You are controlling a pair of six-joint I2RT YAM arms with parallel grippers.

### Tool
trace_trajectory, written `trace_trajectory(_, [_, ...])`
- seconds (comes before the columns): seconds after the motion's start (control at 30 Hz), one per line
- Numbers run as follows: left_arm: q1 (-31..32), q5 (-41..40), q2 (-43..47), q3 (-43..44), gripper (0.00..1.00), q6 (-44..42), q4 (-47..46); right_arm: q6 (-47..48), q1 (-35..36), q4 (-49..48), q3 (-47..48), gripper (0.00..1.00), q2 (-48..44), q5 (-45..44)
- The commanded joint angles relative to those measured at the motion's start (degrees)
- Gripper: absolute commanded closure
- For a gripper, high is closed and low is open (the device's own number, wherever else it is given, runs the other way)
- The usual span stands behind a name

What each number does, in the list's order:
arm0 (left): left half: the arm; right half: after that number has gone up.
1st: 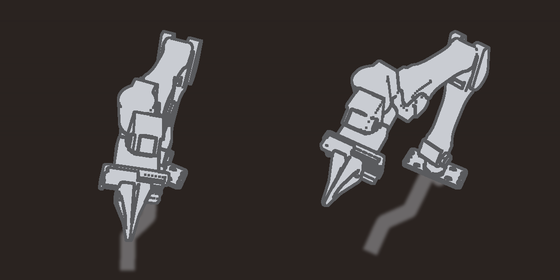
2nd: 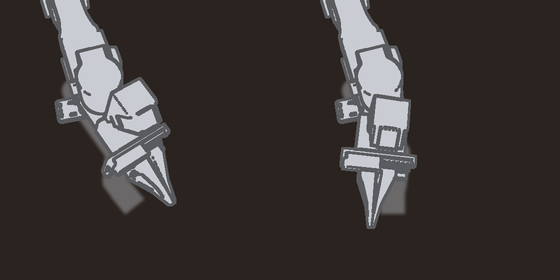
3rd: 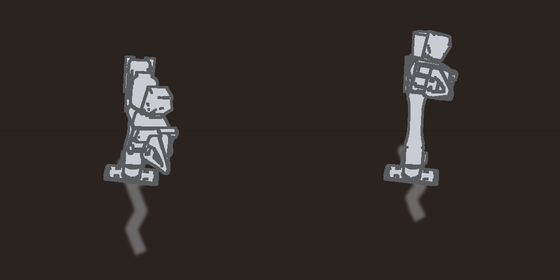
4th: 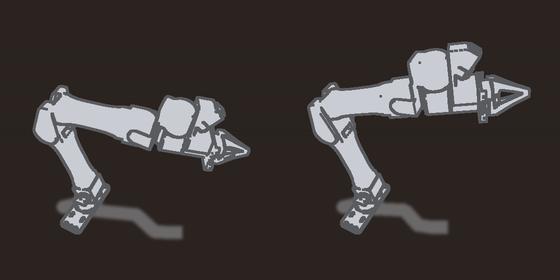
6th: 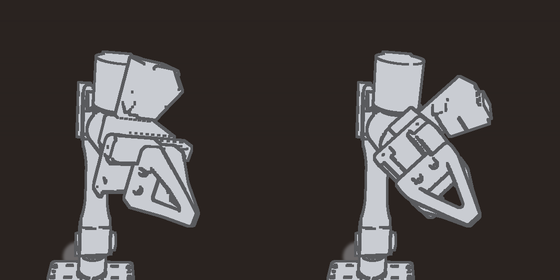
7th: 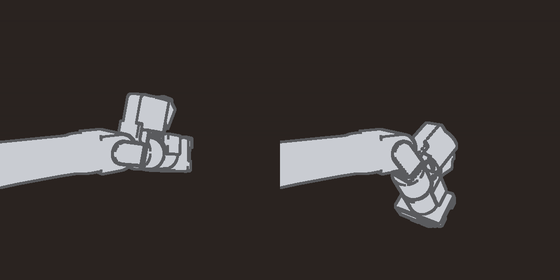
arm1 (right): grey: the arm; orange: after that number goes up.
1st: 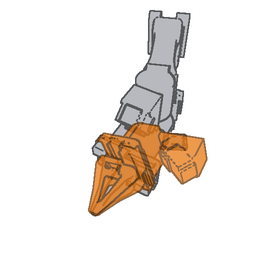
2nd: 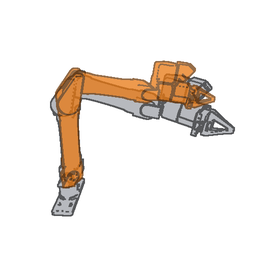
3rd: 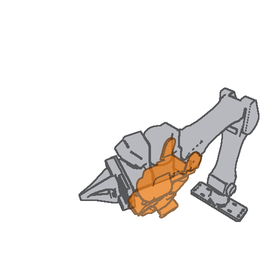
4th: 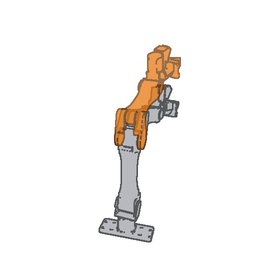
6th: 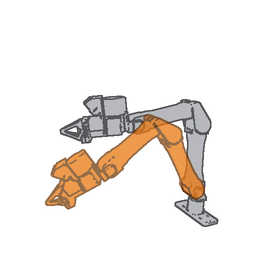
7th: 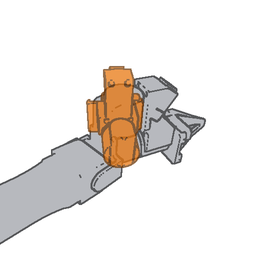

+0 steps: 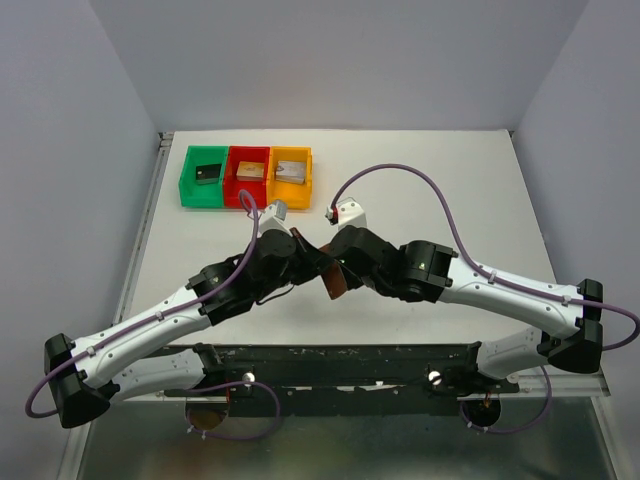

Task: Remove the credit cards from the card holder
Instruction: Open the card holder at the center of the board.

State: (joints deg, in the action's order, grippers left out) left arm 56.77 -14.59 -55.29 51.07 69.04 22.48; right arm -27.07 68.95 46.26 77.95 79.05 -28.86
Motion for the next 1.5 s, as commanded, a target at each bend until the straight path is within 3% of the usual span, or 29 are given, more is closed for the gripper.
trace_trajectory(0.0, [0.71, -0.53, 2.99, 0.08, 1.0, 0.92, -0.33, 0.26, -0.66, 5.07, -0.35, 1.0, -1.0, -6.21])
trace_trajectory(0.6, [0.71, -0.97, 4.83, -2.28, 1.0, 0.4, -2.08, 0.18, -1.53, 3.05, -2.8, 1.0, -3.81, -4.19])
trace_trajectory(0.73, [0.71, -0.53, 8.69, -7.89, 1.0, -5.82, -12.07, -0.18, -2.23, 2.0, -4.21, 1.0, -6.26, -2.61])
trace_trajectory(0.9, [0.53, 6.57, 16.16, -21.51, 1.0, -18.83, -40.0, -0.53, -3.91, 0.5, -6.67, 1.0, -10.66, 1.25])
trace_trajectory(1.0, [-1.39, 8.43, 19.6, -21.98, 1.0, -20.34, -36.92, -0.44, -4.08, -0.29, -7.37, 0.99, -13.56, 2.92])
trace_trajectory(1.03, [-2.36, 9.83, 20.21, -21.28, 1.0, -21.3, -34.54, 0.34, -4.0, -2.03, -7.99, 0.96, -15.05, 4.59])
trace_trajectory(1.1, [-5.17, 14.04, 20.83, -19.96, 1.0, -23.06, -31.72, 2.54, -4.0, -7.47, -10.44, 0.79, -18.65, 9.85])
trace_trajectory(1.2, [-9.65, 25.8, 20.84, -21.27, 1.0, -24.03, -36.61, 3.69, -4.0, -10.75, -11.51, 0.45, -20.6, 15.14])
trace_trajectory(1.23, [-11.58, 30.28, 20.22, -21.8, 1.0, -24.12, -38.98, 3.95, -4.08, -10.84, -11.33, 0.4, -20.77, 15.85])
trace_trajectory(1.37, [-16.07, 41.02, 16.89, -21.1, 1.0, -24.74, -40.76, 3.86, -4.08, -12.94, -11.95, 0.31, -23.14, 16.73])
trace_trajectory(1.47, [-17.22, 46.57, 14.43, -21.01, 1.0, -24.91, -43.47, 4.22, -4.0, -13.13, -10.81, 0.3, -23.15, 17.96])
